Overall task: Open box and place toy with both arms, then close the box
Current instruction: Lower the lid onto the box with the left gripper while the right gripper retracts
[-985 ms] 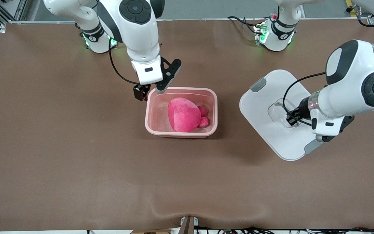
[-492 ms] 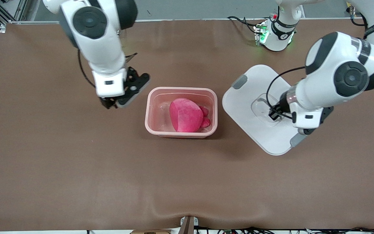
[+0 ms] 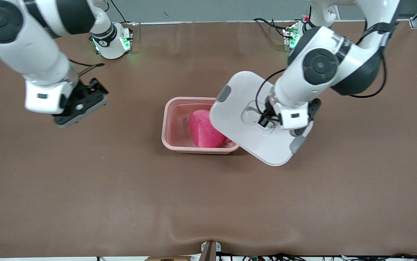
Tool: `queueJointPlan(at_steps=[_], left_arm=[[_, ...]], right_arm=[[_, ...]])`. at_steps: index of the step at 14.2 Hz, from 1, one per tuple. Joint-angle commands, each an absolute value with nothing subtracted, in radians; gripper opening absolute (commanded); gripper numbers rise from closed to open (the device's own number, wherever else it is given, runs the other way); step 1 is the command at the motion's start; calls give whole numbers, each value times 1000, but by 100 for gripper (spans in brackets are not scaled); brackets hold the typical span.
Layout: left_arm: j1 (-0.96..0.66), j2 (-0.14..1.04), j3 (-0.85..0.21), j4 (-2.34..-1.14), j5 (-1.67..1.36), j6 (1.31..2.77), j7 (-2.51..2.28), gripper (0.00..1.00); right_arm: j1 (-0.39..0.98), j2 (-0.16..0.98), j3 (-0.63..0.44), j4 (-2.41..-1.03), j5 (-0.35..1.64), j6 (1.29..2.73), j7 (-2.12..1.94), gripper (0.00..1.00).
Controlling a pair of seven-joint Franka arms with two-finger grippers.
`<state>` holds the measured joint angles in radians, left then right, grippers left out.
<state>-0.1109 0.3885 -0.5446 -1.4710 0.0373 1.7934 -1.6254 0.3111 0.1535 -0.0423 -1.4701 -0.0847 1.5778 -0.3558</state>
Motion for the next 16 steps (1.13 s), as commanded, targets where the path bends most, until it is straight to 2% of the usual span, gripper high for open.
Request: queueJointPlan(at_steps=[1,6,10,13,16], left_arm=[[-165,419,-538,-1465,40,1888,-1751,0],[-284,500,-538,-1465,196,2029,-2036,0],[-311,525,-538,-1468,248,2123,-2258,0],[-330,534,-538,-1471,296,2146,-2338,0],[-364,552,-538,-1471,382,2146,-2437,0]], right_arm=[[215,131,-23,-1476,-72,1560,-351,100],[103,104,-25,-1479,-11,1549,-339,100],[72,43,-28,-1496,15,1517,-125,100],[29,35,-29,-1496,17,1506,-64,100],[37,38,-77,-1493,20,1493,-8,100]])
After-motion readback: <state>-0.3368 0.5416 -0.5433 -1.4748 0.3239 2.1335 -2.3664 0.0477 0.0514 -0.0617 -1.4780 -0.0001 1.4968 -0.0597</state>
